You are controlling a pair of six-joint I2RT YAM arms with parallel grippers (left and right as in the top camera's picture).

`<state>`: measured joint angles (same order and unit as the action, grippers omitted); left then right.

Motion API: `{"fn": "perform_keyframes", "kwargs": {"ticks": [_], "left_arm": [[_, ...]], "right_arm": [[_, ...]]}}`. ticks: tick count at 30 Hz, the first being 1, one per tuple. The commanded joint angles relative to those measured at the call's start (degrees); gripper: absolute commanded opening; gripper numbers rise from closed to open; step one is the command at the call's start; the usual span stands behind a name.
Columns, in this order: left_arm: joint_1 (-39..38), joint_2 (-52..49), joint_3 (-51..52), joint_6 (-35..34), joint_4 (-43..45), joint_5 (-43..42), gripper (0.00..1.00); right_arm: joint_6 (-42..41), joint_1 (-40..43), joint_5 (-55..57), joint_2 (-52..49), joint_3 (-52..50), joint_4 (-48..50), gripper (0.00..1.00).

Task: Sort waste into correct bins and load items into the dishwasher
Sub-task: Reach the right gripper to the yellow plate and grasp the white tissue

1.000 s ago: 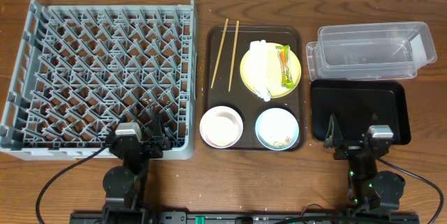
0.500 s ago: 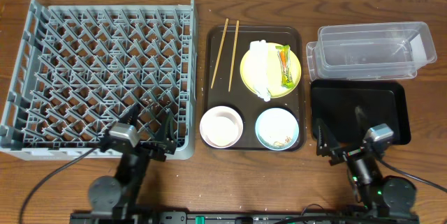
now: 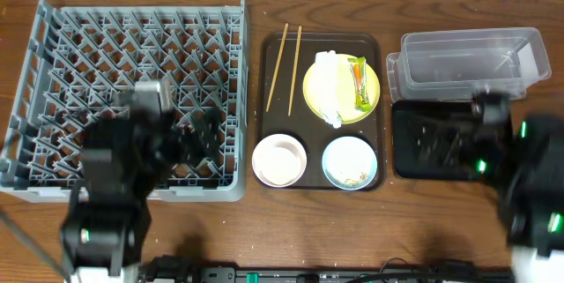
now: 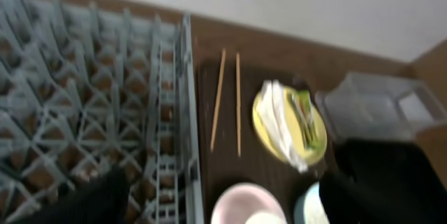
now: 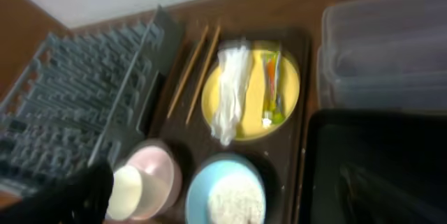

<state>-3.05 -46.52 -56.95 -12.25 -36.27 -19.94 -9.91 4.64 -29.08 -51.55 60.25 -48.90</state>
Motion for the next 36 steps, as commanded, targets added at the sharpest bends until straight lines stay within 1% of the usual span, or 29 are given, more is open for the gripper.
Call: {"fn": "perform_keyframes", "kwargs": {"ticks": [1, 2, 4, 6, 8, 10, 11, 12, 13, 15, 17, 18, 21, 24, 25, 27, 29, 32, 34, 36], "left_arm": [[0.2, -5.8, -5.5, -0.5, -2.5, -6.0, 0.88], [0.2, -6.9, -5.6, -0.5, -2.4, -8.4, 0.88], [0.2, -8.7, -5.5, -0.5, -2.8, -11.1, 0.88], [0.2, -10.4, -5.5, -0.5, -3.6, -11.1, 0.88], [0.2, -11.6, -5.5, -0.6, -4.1, -11.2, 0.88], [0.2, -12.5, -5.5, -1.3, -4.6, -12.3, 0.88], [0.2, -12.9, -5.5, -1.7, -5.2, -13.2, 0.88], [0.2, -13.2, -5.5, -1.9, -5.6, -14.6, 0.98], [0.2, -13.3, -5.5, -1.8, -5.9, -15.2, 0.98], [0.2, -13.4, -5.5, -1.8, -6.5, -16.1, 0.98], [0.2, -13.4, -5.5, -1.8, -6.7, -16.1, 0.98], [0.2, -13.4, -5.5, -1.8, -6.9, -16.1, 0.98], [0.2, -13.4, -5.5, -1.8, -8.0, -16.1, 0.98], [0.2, -13.4, -5.5, -1.8, -9.5, -16.1, 0.98], [0.2, -13.4, -5.5, -1.8, -9.9, -16.1, 0.98], [0.2, -13.4, -5.5, -2.2, -10.2, -16.2, 0.98], [0.2, -13.4, -5.5, -2.8, -10.5, -17.1, 0.98], [0.2, -13.4, -5.5, -2.9, -11.1, -17.1, 0.98], [0.2, -13.4, -5.5, -2.9, -11.3, -17.1, 0.98], [0.2, -13.4, -5.5, -2.9, -11.3, -17.1, 0.98]], "right_arm": [[9.3, -0.6, -6.1, -12.0, 12.4, -7.2, 0.99], [9.3, -0.6, -7.4, -15.5, 15.6, -8.7, 0.99], [7.7, -0.6, -9.5, -20.9, 19.4, -8.0, 0.99], [0.9, -0.6, -12.2, -25.3, 21.0, -6.8, 0.99], [-2.5, -0.7, -15.2, -28.1, 20.9, -5.6, 0.99], [-0.4, -2.2, -16.4, -31.1, 20.8, -1.0, 0.99], [0.6, -3.1, -16.1, -32.1, 20.8, -0.2, 0.99], [1.4, -5.7, -14.2, -33.9, 20.8, 0.2, 0.99], [1.4, -7.3, -12.0, -34.6, 20.8, 0.0, 0.99], [1.4, -12.1, -3.0, -36.5, 20.8, -0.3, 0.99], [1.2, -18.5, 11.7, -39.0, 20.8, -0.2, 0.99], [0.8, -21.0, 15.5, -40.0, 20.8, 0.1, 0.99], [0.7, -26.8, 17.9, -42.3, 20.8, 2.6, 0.99], [-0.6, -29.7, 21.3, -44.3, 20.7, 6.8, 0.98], [-2.4, -30.4, 24.5, -45.4, 20.7, 8.3, 0.92], [-7.8, -31.0, 31.1, -48.3, 20.7, 10.2, 0.85], [-11.4, -30.9, 34.6, -51.3, 20.7, 11.2, 0.82], [-13.7, -30.8, 35.2, -56.5, 20.7, 14.0, 0.79], [-13.9, -30.8, 33.9, -60.8, 20.7, 16.4, 0.73], [-13.9, -30.9, 32.5, -63.4, 20.7, 17.5, 0.70]]}}
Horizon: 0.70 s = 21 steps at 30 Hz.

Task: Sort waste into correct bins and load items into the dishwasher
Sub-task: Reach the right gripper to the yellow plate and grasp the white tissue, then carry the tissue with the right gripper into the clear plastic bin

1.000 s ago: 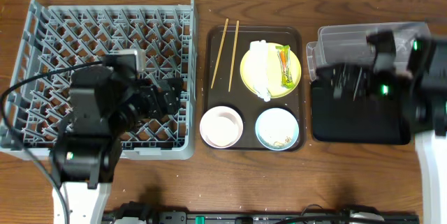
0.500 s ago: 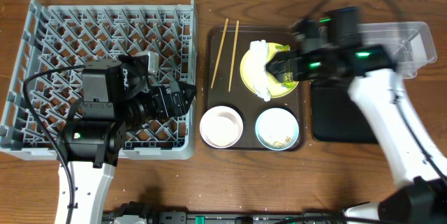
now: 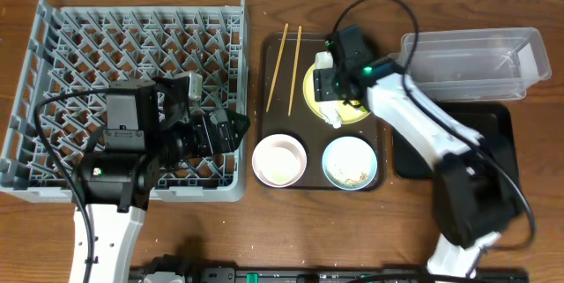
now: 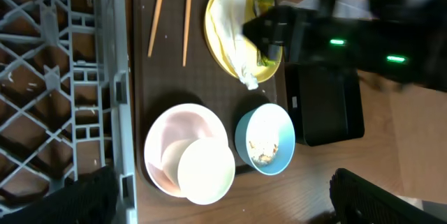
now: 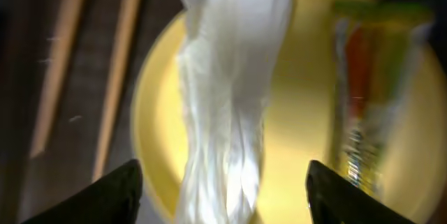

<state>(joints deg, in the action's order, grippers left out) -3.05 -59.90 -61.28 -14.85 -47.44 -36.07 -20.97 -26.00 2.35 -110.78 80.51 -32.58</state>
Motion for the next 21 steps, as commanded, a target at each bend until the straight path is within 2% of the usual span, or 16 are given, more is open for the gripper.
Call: {"fn": "perform_keyframes", "kwargs": {"ticks": [1, 2, 3, 5, 7, 14, 21], "left_arm": [[0.2, 0.0, -1.2, -0.3, -0.1, -1.0, 0.98], [0.2, 0.0, -1.2, -0.3, -0.1, -1.0, 0.98], [0.2, 0.0, -1.2, -0.3, -0.1, -1.0, 0.98], [0.2, 0.0, -1.2, -0.3, -0.1, -1.0, 0.98], [0.2, 0.0, -1.2, -0.3, -0.1, -1.0, 0.98], [0.2, 0.0, -1.2, -0.3, -0.1, -1.0, 0.98], [0.2, 0.0, -1.2, -0.3, -0.3, -1.0, 0.98]], "right_arm": [[-2.8, -0.3, 1.0, -5.0, 0.4, 1.4, 0.67], [-2.9, -0.2, 1.0, -6.2, 0.4, 1.6, 0.63], [-2.8, -0.2, 1.4, -6.9, 0.4, 1.8, 0.55], [-2.8, 0.2, 2.1, -7.6, 0.4, 2.0, 0.23], [-2.8, 0.5, 0.9, -7.1, 0.7, 1.9, 0.01], [-6.6, 3.1, -5.1, 2.5, 1.5, 1.2, 0.01], [-21.2, 14.3, -2.4, 15.0, 1.5, -4.2, 0.01]]}}
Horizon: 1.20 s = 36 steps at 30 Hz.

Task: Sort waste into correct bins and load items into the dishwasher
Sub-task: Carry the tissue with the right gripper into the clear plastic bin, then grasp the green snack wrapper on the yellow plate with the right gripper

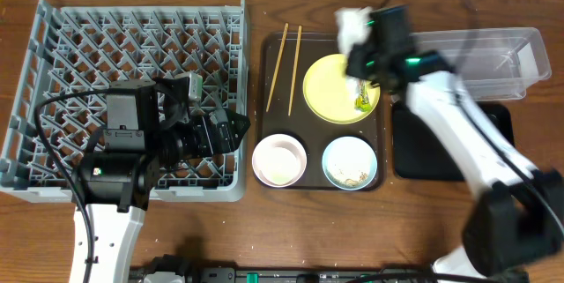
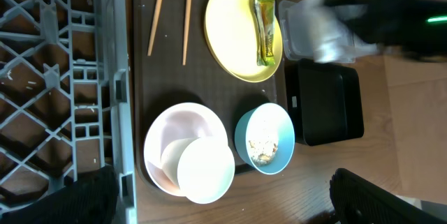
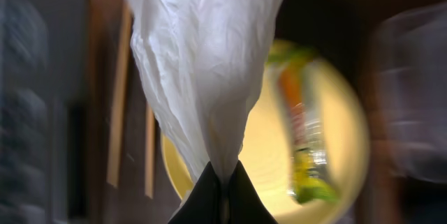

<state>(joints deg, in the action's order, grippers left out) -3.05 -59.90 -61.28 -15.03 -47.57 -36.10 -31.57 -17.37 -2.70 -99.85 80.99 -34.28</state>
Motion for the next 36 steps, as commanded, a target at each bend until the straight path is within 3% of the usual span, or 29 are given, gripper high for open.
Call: {"fn": "perform_keyframes", "kwargs": {"ticks": [1, 6, 12, 13, 14, 16, 18, 21, 24, 27, 30, 36], "left_arm": [[0.2, 0.0, -1.2, -0.1, -0.2, -1.0, 0.98], [0.2, 0.0, -1.2, -0.1, -0.2, -1.0, 0.98], [0.2, 0.0, -1.2, -0.1, -0.2, -1.0, 0.98], [0.2, 0.0, -1.2, -0.1, -0.2, -1.0, 0.98], [0.2, 0.0, -1.2, -0.1, -0.3, -1.0, 0.98], [0.2, 0.0, -1.2, -0.1, -0.8, -1.0, 0.98], [0.2, 0.0, -1.2, -0.1, -1.4, -1.0, 0.98], [0.2, 0.0, -1.2, -0.1, -1.7, -1.0, 0.98], [0.2, 0.0, -1.2, -0.1, -1.3, -1.0, 0.98], [0.2, 0.0, -1.2, -0.1, -1.0, -1.0, 0.98], [0.2, 0.0, -1.2, -0.1, -0.8, -1.0, 0.98], [0.2, 0.0, -1.2, -0.1, -0.8, -1.0, 0.98]], "right_arm": [[-13.7, 7.3, 4.6, 4.6, 1.0, -4.0, 0.01], [-28.8, 15.4, 15.4, 2.9, 0.3, -9.3, 0.01], [-31.8, 20.9, 12.3, -4.6, 0.1, -5.3, 0.01], [-31.5, 21.2, 11.0, -5.0, 0.1, -4.9, 0.07], [-31.0, 21.5, 9.4, -5.2, 0.1, -4.6, 0.19], [-27.3, 21.8, 5.0, -4.6, 0.3, -3.9, 0.40], [-21.8, 21.6, 1.3, -3.2, 0.4, -2.4, 0.48], [-11.8, 20.5, -5.0, 0.3, 0.4, -0.4, 0.52], [3.3, 17.8, -14.8, 3.3, 0.4, 1.6, 0.53], [13.4, 13.0, -18.3, 5.0, 0.4, -1.1, 0.57], [16.6, 7.4, -14.2, 4.5, 0.2, -5.7, 0.55], [13.0, -2.6, 9.6, -1.7, -1.2, -7.2, 0.54]]}}
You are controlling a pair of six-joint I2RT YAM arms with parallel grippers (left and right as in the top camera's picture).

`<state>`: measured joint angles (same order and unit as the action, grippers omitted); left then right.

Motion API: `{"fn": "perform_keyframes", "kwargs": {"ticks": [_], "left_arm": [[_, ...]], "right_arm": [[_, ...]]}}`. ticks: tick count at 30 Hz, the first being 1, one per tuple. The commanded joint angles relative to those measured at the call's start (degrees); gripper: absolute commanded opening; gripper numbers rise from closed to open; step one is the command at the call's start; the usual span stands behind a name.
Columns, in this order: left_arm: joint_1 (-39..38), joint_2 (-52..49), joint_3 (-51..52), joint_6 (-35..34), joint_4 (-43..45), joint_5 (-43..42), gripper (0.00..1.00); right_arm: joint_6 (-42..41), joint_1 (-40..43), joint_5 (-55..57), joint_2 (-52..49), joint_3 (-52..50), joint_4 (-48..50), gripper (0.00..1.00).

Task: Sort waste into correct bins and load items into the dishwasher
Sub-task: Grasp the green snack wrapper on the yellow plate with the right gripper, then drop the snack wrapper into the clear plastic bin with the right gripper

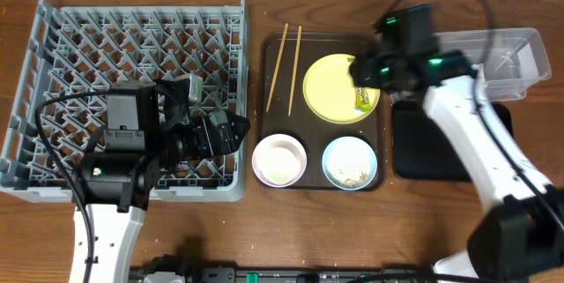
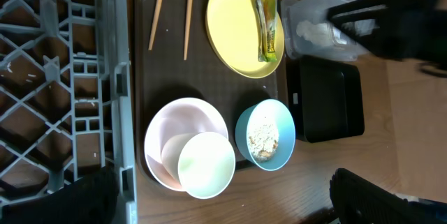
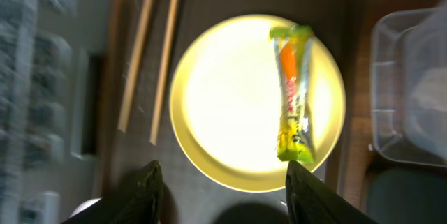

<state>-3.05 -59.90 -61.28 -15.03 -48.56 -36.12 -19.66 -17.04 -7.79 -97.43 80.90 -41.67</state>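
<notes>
My right gripper [image 3: 227, 197] is open and empty, hovering over the yellow plate [image 3: 237, 98] on the brown tray [image 1: 266, 115]. A green snack wrapper [image 3: 293, 102] lies on the plate's right side. The white napkin [image 2: 314, 32] lies in the clear bin [image 1: 493, 54]. Two chopsticks [image 1: 284, 67] lie on the tray left of the plate. A pink bowl with a white cup in it [image 1: 279, 160] and a blue bowl with crumbs [image 1: 350, 161] sit at the tray's front. My left gripper [image 2: 223, 206] is open and empty at the right edge of the grey dish rack [image 1: 132, 45].
A black bin [image 1: 445, 146] sits in front of the clear bin, right of the tray. The rack fills the table's left side. My right arm reaches across the black bin and the clear bin's left end.
My right gripper was shut on the white napkin, held above the plate's far edge. Now it is open and empty over the plate, and the napkin lies in the clear bin.
At first both arms were at the near edge, with napkin and wrapper on the plate. Then my right gripper stood open astride the napkin on the plate. Then it held the napkin up. Now the napkin is in the clear bin. The left arm has stayed at the rack.
</notes>
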Motion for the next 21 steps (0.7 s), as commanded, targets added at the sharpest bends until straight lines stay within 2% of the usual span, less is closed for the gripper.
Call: {"fn": "perform_keyframes", "kwargs": {"ticks": [1, 3, 7, 10, 11, 12, 14, 15, 21], "left_arm": [[0.2, 0.0, -1.2, -0.1, 0.2, -0.9, 0.98], [0.2, 0.0, -1.2, -0.1, 0.2, -0.9, 0.98], [0.2, 0.0, -1.2, -0.1, 0.2, -0.9, 0.98], [0.2, 0.0, -1.2, -0.1, 0.2, -0.9, 0.98], [0.2, 0.0, -1.2, -0.1, 0.2, -0.9, 0.98], [0.2, 0.0, -1.2, -0.1, 0.1, -0.9, 0.98], [0.2, 0.0, -1.2, -0.1, -0.1, -0.9, 0.98], [0.2, 0.0, -1.2, -0.1, -0.2, -0.9, 0.98], [0.2, 0.0, -1.2, -0.1, -0.2, -0.9, 0.98]], "right_arm": [[-0.2, -3.8, 18.3, -5.6, -1.2, 0.7, 0.54], [-2.1, -5.0, 23.1, -9.0, -1.2, 2.7, 0.55], [-2.2, -5.0, 23.4, -16.2, -1.1, 9.0, 0.51], [-3.9, -4.4, 23.4, -20.1, -1.1, 12.3, 0.44], [-3.9, -4.3, 23.4, -20.5, -1.1, 13.0, 0.38], [-3.9, -4.3, 22.8, -20.5, -1.1, 13.5, 0.23], [-3.9, -4.3, 21.7, -19.6, -0.9, 13.5, 0.04], [-4.0, -4.3, 20.9, -18.9, -0.7, 13.1, 0.01], [-8.2, -2.8, 14.6, -10.4, -0.5, 10.0, 0.01]]}}
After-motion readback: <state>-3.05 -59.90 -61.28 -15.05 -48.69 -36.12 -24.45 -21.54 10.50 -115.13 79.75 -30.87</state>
